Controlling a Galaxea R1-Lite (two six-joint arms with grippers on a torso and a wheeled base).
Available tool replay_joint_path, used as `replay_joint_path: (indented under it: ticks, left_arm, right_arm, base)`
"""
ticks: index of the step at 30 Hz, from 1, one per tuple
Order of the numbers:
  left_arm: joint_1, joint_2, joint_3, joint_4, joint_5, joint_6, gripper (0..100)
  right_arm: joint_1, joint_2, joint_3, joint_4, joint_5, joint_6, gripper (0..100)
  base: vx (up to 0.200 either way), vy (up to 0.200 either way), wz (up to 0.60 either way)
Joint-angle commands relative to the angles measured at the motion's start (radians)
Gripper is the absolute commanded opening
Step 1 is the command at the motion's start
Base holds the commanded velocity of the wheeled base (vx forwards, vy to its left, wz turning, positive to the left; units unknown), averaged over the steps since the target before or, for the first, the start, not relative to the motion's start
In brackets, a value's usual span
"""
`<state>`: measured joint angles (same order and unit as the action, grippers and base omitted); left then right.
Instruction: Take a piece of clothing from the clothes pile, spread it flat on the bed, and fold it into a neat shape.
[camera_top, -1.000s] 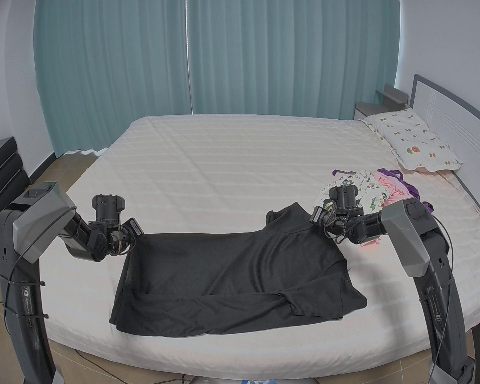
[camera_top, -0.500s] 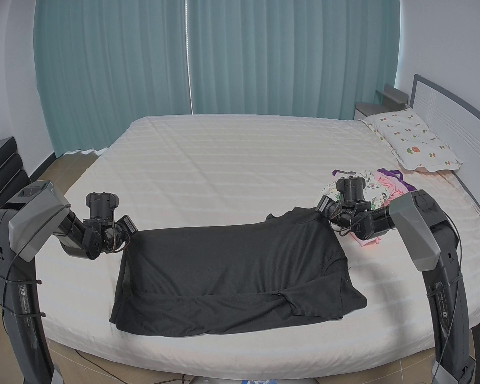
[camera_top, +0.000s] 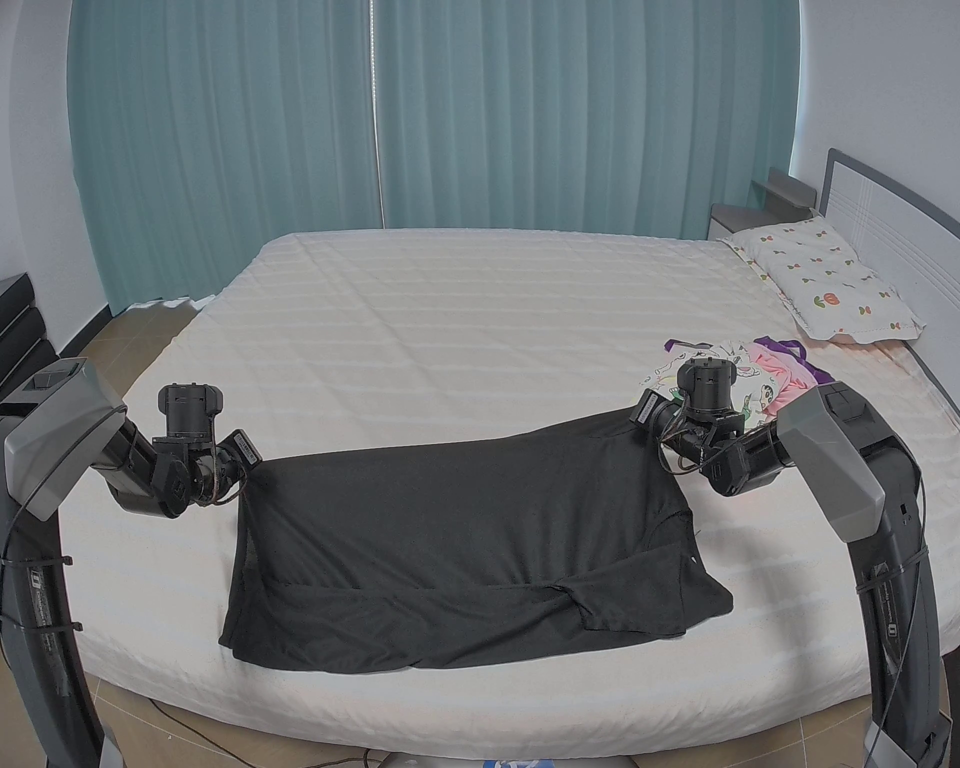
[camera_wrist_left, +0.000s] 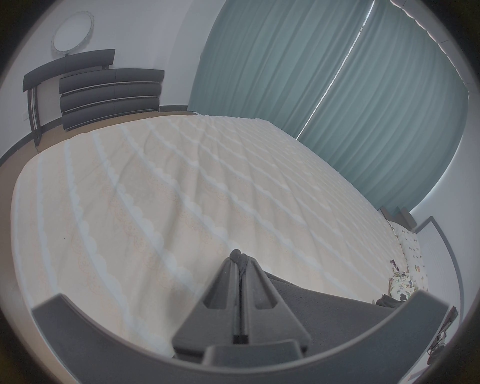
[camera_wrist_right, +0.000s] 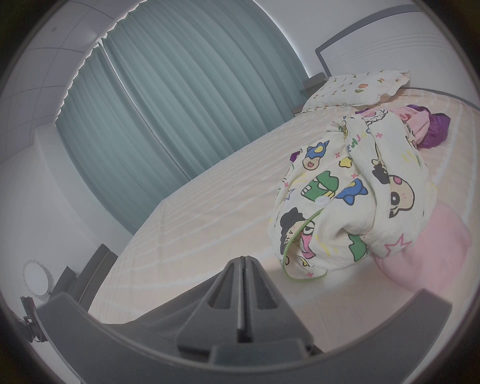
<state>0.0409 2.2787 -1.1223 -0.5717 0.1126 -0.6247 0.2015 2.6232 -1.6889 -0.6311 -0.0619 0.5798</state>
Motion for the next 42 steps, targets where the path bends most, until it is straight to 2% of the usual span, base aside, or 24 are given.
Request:
replay_joint_path:
  ticks: [1, 10, 16, 20, 32, 39, 42]
  left_arm:
    - [0.005, -0.013, 0.018, -0.002, 0.001, 0.000, 0]
    - [0.001, -0.064, 0.076, -0.005, -0.007, 0.006, 0]
    - [0.004, -0.073, 0.095, -0.005, -0.007, 0.010, 0]
    - [-0.001, -0.065, 0.085, -0.007, -0.007, 0.011, 0]
    - [-0.003, 0.019, -0.002, -0.027, -0.001, 0.003, 0]
    - [-0.003, 0.012, 0.016, -0.020, -0.001, 0.003, 0]
    - [-0.004, -0.024, 0.059, -0.023, -0.001, 0.005, 0]
  right_arm:
    - [-0.002, -0.017, 0.025, -0.001, -0.001, -0.003, 0]
    - [-0.019, -0.126, 0.146, 0.001, 0.024, -0.003, 0]
    - [-0.022, -0.169, 0.256, -0.021, 0.051, -0.043, 0]
    - [-0.017, -0.157, 0.250, -0.078, 0.048, -0.041, 0]
    - [-0.017, -0.055, 0.126, -0.087, 0.019, -0.032, 0]
    - [-0.024, -0.094, 0.147, -0.101, 0.010, -0.031, 0]
    - [-0.027, -0.153, 0.233, -0.104, 0.016, -0.031, 0]
  base:
    - [0.000, 0.000, 0.00]
    - [0.000, 0.000, 0.00]
    - [0.000, 0.000, 0.00]
    - [0.000, 0.000, 0.00]
    - [0.000, 0.000, 0.00]
    - [0.000, 0.000, 0.00]
    - [0.000, 0.000, 0.00]
